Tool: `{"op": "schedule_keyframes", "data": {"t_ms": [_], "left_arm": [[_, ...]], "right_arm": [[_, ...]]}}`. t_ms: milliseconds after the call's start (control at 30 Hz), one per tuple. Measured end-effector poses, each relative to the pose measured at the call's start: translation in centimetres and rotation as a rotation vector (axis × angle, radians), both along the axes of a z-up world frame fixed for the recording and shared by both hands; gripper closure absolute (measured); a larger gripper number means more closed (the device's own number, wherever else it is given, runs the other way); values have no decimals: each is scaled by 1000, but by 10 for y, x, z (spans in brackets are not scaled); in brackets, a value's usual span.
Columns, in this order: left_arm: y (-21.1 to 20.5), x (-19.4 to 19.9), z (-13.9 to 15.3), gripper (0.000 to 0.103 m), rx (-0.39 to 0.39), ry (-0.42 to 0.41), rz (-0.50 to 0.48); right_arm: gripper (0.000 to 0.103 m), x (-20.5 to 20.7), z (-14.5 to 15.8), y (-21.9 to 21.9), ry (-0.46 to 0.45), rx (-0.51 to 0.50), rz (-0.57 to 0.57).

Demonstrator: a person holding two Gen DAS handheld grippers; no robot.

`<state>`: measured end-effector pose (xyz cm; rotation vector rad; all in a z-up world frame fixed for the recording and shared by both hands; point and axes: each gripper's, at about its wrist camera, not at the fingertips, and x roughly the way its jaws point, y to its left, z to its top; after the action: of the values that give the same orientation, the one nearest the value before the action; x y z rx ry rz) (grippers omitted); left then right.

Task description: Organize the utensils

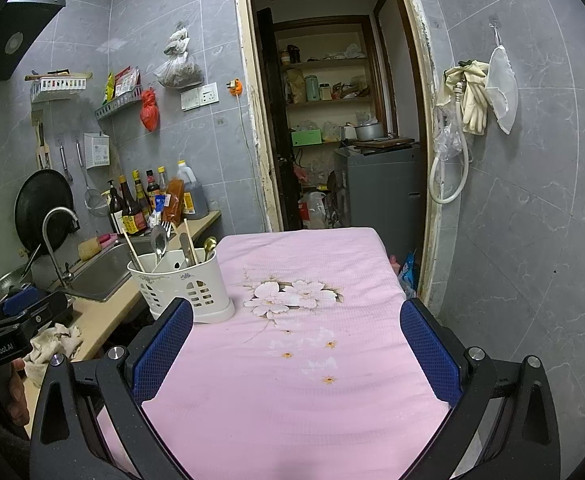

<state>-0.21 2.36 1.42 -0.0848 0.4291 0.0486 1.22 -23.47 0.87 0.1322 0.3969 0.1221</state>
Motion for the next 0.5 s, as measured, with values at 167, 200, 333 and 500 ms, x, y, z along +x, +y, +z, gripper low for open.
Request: {"op": "schedule_keyframes", "data": {"t_ms": [167,200,333,500], "left_arm": [[1,0,0,1,-1,0,-1],[1,0,0,1,-1,-1,-1],[1,1,0,1,-2,0,-1],[1,0,0,1,-1,-1,-1]], "right_arm": [[1,1,-1,0,0,0,0],[1,0,0,-1,0,-1,1],[1,1,0,0,0,-1,1],[1,1,0,0,0,-1,1]]}}
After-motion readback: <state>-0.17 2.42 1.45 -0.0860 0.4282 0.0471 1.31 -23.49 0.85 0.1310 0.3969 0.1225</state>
